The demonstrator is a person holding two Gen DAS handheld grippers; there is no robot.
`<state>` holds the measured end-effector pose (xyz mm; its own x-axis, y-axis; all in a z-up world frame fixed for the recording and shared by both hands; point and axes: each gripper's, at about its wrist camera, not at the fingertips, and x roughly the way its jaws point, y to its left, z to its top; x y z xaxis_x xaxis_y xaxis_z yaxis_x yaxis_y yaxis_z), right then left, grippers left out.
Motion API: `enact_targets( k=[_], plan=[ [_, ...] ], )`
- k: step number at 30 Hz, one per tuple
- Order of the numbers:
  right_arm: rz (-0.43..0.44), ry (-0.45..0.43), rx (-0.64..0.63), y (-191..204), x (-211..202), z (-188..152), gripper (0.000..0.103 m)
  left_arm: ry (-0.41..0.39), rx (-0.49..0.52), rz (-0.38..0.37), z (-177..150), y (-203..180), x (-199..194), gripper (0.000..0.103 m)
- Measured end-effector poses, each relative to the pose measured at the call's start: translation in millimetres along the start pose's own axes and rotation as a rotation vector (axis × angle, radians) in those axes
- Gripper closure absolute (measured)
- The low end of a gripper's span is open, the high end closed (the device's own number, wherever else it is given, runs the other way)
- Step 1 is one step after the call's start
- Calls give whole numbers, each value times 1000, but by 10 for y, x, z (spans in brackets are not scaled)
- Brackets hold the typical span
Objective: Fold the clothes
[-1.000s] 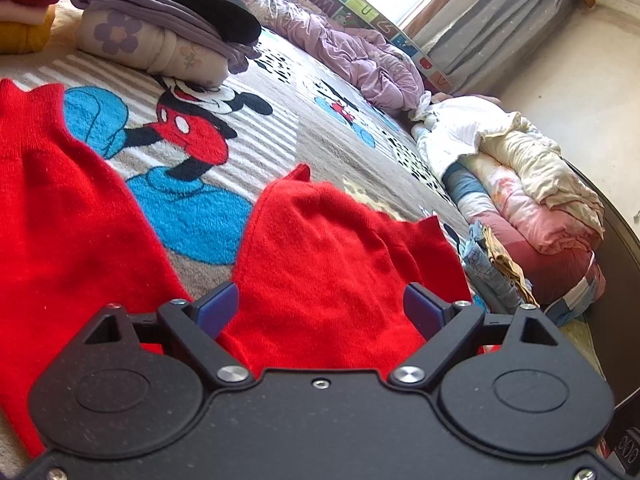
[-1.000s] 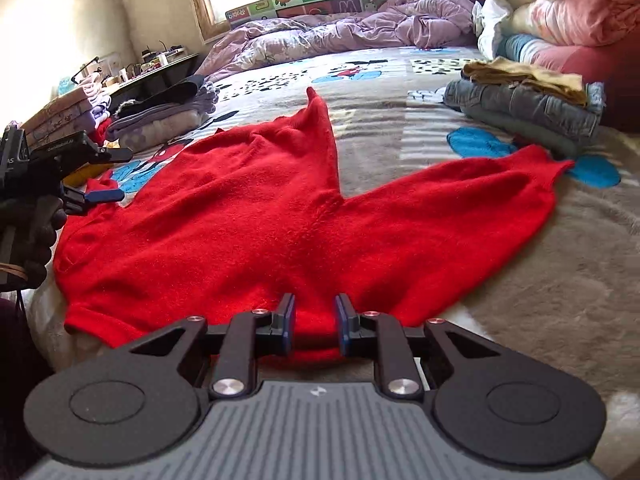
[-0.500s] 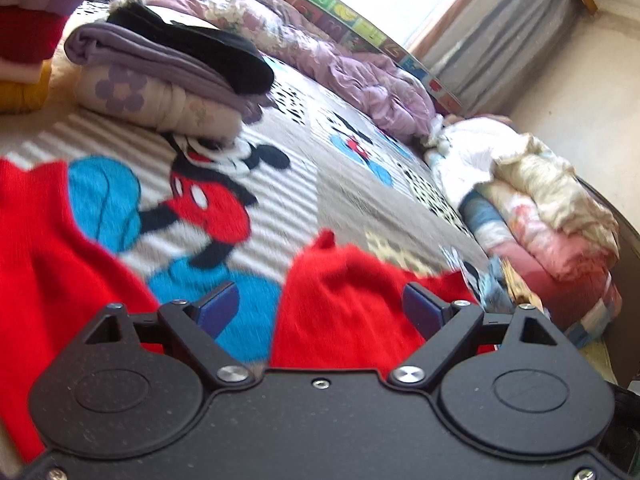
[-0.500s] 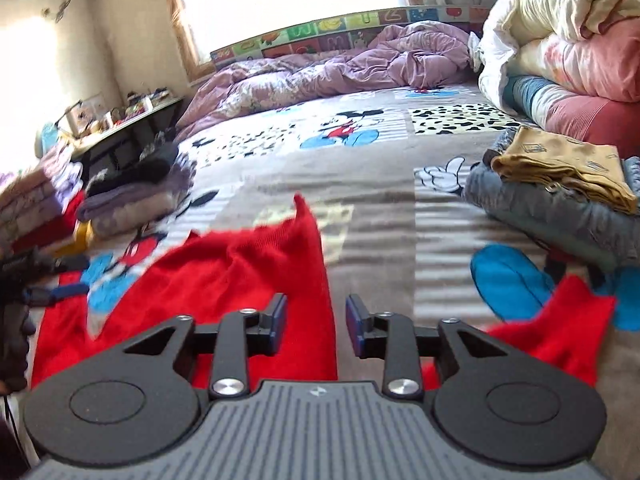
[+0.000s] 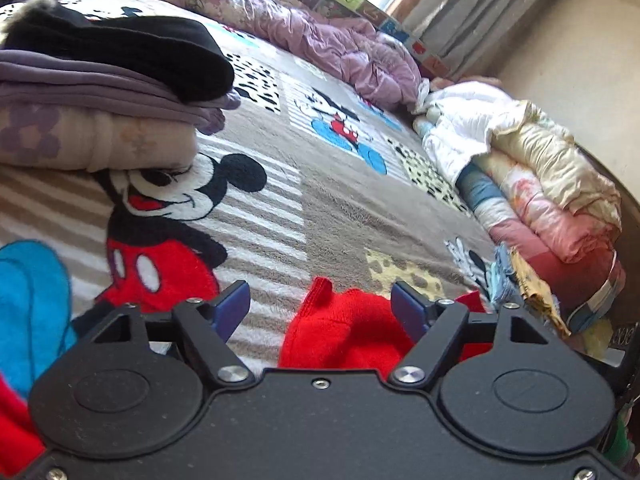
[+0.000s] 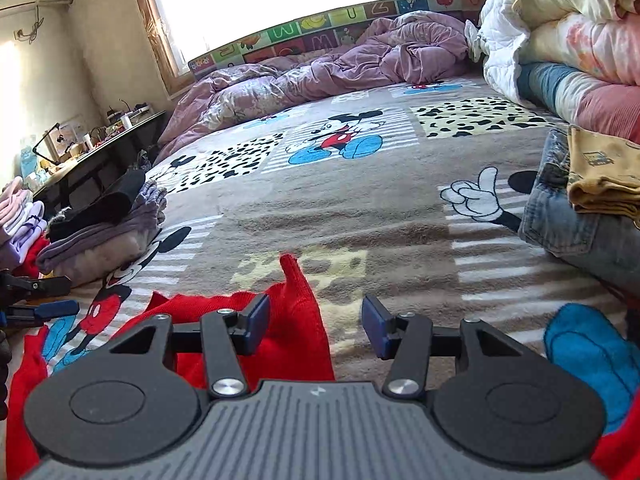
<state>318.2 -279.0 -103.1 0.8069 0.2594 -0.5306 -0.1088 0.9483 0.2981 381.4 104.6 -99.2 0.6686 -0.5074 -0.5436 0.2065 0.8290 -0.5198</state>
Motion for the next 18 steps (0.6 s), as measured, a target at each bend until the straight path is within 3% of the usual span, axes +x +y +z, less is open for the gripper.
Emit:
enact_targets(
  k=[14, 18],
  plan=[
    [106, 57, -44, -93, 375, 70, 53, 113, 30, 9, 25, 120, 511, 28],
    [130, 63, -17, -169, 408, 58, 61, 114, 44, 2, 16, 80, 542, 34]
  ],
)
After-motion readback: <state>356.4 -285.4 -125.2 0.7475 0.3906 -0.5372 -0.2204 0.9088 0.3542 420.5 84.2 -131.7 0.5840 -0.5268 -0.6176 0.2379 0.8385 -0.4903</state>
